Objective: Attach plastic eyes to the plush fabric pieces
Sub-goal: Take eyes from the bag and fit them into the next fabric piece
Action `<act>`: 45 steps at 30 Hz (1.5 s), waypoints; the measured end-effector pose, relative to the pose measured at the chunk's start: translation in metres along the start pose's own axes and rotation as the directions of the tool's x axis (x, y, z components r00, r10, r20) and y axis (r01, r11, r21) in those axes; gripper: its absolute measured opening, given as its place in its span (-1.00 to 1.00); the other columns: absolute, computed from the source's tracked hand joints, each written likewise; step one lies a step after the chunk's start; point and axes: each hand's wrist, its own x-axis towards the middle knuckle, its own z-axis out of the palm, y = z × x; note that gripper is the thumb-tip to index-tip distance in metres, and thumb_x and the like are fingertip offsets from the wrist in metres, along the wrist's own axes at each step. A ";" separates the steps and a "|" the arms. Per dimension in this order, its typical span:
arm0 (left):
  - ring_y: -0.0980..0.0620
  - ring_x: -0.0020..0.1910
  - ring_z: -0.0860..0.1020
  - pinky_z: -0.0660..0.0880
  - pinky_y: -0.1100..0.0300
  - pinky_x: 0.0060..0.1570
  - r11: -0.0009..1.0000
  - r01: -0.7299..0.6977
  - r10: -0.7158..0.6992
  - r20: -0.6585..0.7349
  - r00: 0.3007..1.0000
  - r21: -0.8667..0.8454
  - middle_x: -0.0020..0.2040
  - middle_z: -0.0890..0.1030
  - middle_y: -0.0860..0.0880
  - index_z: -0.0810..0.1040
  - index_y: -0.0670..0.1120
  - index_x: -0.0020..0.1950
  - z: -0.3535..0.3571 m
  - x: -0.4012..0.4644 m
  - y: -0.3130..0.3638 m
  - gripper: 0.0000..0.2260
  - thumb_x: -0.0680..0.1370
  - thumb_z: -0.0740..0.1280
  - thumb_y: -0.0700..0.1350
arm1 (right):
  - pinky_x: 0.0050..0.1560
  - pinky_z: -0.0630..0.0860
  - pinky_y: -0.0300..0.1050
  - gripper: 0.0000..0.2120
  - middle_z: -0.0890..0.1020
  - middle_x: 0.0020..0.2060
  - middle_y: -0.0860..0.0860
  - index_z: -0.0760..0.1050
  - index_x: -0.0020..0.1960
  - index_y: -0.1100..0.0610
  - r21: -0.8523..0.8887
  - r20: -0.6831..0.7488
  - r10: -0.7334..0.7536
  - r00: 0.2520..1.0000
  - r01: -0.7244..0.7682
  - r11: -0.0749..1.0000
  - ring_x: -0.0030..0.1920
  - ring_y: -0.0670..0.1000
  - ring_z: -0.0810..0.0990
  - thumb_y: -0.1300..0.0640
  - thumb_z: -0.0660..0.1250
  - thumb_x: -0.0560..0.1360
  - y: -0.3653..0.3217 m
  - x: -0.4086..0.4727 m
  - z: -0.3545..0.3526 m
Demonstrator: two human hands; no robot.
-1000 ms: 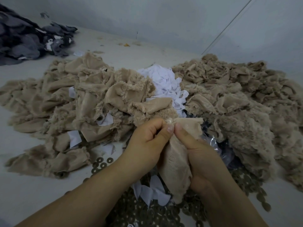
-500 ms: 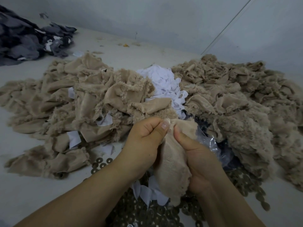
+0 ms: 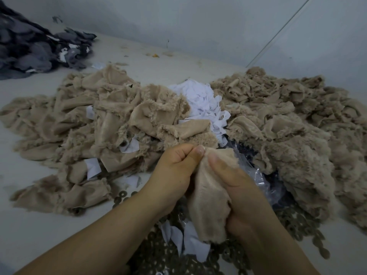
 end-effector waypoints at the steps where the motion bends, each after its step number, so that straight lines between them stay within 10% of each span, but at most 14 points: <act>1: -0.13 -0.21 0.43 0.41 -0.08 -0.14 1.000 -0.001 0.001 0.003 1.000 -0.008 -0.23 0.50 -0.24 0.45 -0.36 -0.14 -0.001 0.000 0.000 -0.58 0.54 0.29 0.05 | 0.25 0.56 0.15 -0.57 0.69 0.08 0.26 0.60 0.22 0.28 -0.046 -0.025 -0.025 0.999 0.024 0.999 0.13 0.22 0.68 0.06 0.43 0.43 0.000 0.001 -0.001; 8: 0.06 -0.36 0.42 0.43 0.23 -0.34 0.995 -0.059 0.054 0.059 0.997 0.081 -0.36 0.49 -0.03 0.55 -0.03 -0.28 -0.007 -0.002 -0.005 -0.82 0.50 0.38 -0.01 | 0.08 0.64 0.10 -0.72 0.71 0.03 0.25 0.64 0.15 0.27 -0.057 -0.103 -0.053 0.993 0.047 0.997 0.06 0.21 0.71 0.10 0.33 0.58 -0.005 0.004 -0.005; 22: 0.03 -0.34 0.45 0.47 0.19 -0.27 0.966 0.059 -0.050 0.041 0.998 -0.251 -0.34 0.50 -0.09 0.53 -0.10 -0.27 -0.002 -0.005 -0.005 -0.83 0.51 0.33 -0.11 | 0.19 0.60 0.16 -0.70 0.70 0.05 0.27 0.60 0.21 0.29 0.042 -0.112 -0.103 0.988 0.108 0.993 0.08 0.23 0.70 0.13 0.31 0.58 -0.004 0.006 -0.005; 32: 0.03 -0.34 0.53 0.54 0.20 -0.31 0.991 0.006 -0.005 0.012 1.000 -0.136 -0.31 0.57 -0.10 0.57 -0.16 -0.19 -0.003 -0.006 0.005 -0.78 0.49 0.34 -0.01 | 0.05 0.66 0.03 -0.61 0.68 0.12 0.26 0.63 0.19 0.25 0.014 0.143 -0.063 0.988 0.062 0.998 0.12 0.20 0.69 0.17 0.45 0.38 -0.003 0.004 -0.007; 45: 0.12 -0.44 0.32 0.32 0.30 -0.44 0.987 -0.135 0.136 -0.007 0.991 0.082 -0.44 0.38 0.00 0.43 -0.17 -0.33 0.002 -0.009 -0.002 -0.68 0.58 0.27 -0.06 | -0.06 0.69 0.02 -0.68 0.71 0.02 0.24 0.59 0.21 0.29 -0.010 -0.036 -0.014 0.999 0.014 1.000 0.01 0.17 0.73 0.10 0.27 0.60 -0.001 0.005 -0.003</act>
